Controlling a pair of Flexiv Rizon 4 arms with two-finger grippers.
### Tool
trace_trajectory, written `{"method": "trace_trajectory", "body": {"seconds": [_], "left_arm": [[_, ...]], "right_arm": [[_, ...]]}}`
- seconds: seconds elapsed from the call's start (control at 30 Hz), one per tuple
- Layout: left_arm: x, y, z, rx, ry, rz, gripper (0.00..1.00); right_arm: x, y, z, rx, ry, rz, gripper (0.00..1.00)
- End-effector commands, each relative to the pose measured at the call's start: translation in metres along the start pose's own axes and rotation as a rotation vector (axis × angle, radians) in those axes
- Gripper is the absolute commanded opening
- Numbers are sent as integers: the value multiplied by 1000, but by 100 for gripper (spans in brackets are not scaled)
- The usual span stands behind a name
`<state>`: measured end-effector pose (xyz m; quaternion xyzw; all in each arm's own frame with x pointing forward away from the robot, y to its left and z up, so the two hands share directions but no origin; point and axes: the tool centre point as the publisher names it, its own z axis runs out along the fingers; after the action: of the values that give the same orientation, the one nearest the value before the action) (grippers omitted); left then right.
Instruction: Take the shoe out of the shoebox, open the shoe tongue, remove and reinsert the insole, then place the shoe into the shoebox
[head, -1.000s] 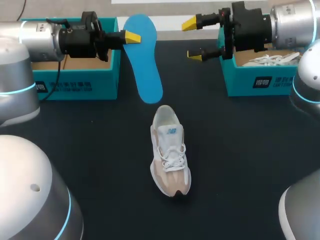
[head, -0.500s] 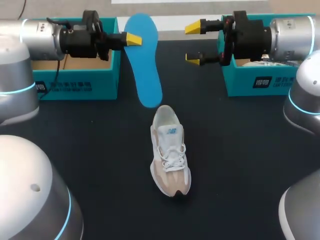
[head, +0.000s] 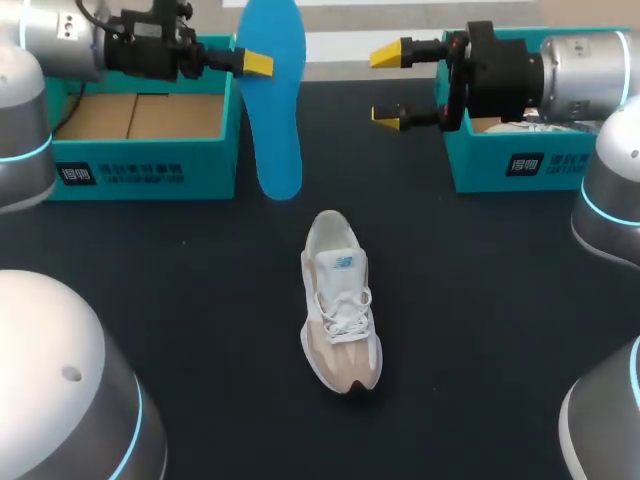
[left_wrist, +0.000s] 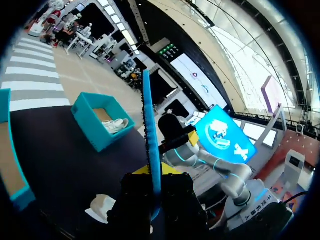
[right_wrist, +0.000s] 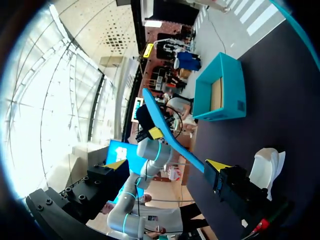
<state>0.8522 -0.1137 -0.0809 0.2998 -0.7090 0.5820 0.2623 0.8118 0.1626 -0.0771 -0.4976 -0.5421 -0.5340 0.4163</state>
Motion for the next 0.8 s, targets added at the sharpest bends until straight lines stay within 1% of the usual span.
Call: {"method": "trace_trajectory", "body": {"seconds": [0.03, 0.3, 0.33, 0.37, 0.4, 0.43, 0.47, 0.5, 0.53, 0.57, 0.6, 0.63, 0.67, 0.7, 0.73, 0.77, 0.8], "left_arm": [[3, -2, 0, -1, -52, 170, 0], [3, -2, 0, -1, -52, 170, 0], [-3, 0, -1, 44, -41, 212, 0], [-5, 1, -2, 40, 7, 265, 0], [-7, 2, -3, 32, -4, 363, 0], [-6, 3, -3, 42, 26, 458, 0], [-3, 1, -4, 96, 62, 493, 0], [-2, -1, -4, 109, 35, 572, 0], [1, -3, -5, 120, 67, 602, 0], [1, -5, -5, 127, 43, 673, 0], [3, -8, -6, 183, 84, 688, 0], [3, -12, -9, 212, 82, 711, 0], [2, -15, -8, 185, 56, 788, 0], [5, -16, -8, 161, 69, 797, 0], [7, -19, -7, 116, 37, 839, 0], [12, -21, -5, 95, 38, 885, 0], [12, -21, -5, 95, 38, 885, 0]], "right_arm": [[0, 0, 2, -1, -1, 0, 100], [0, 0, 2, -1, -1, 0, 100], [0, 0, 2, -1, -1, 0, 100], [0, 0, 2, -1, -1, 0, 100], [0, 0, 2, -1, -1, 0, 100], [0, 0, 2, -1, -1, 0, 100], [0, 0, 2, -1, -1, 0, 100], [0, 0, 2, -1, -1, 0, 100], [0, 0, 2, -1, -1, 0, 100], [0, 0, 2, -1, -1, 0, 100], [0, 0, 2, -1, -1, 0, 100], [0, 0, 2, -1, -1, 0, 100], [0, 0, 2, -1, -1, 0, 100], [0, 0, 2, -1, -1, 0, 100], [0, 0, 2, -1, -1, 0, 100], [0, 0, 2, -1, -1, 0, 100], [0, 0, 2, -1, -1, 0, 100]]}}
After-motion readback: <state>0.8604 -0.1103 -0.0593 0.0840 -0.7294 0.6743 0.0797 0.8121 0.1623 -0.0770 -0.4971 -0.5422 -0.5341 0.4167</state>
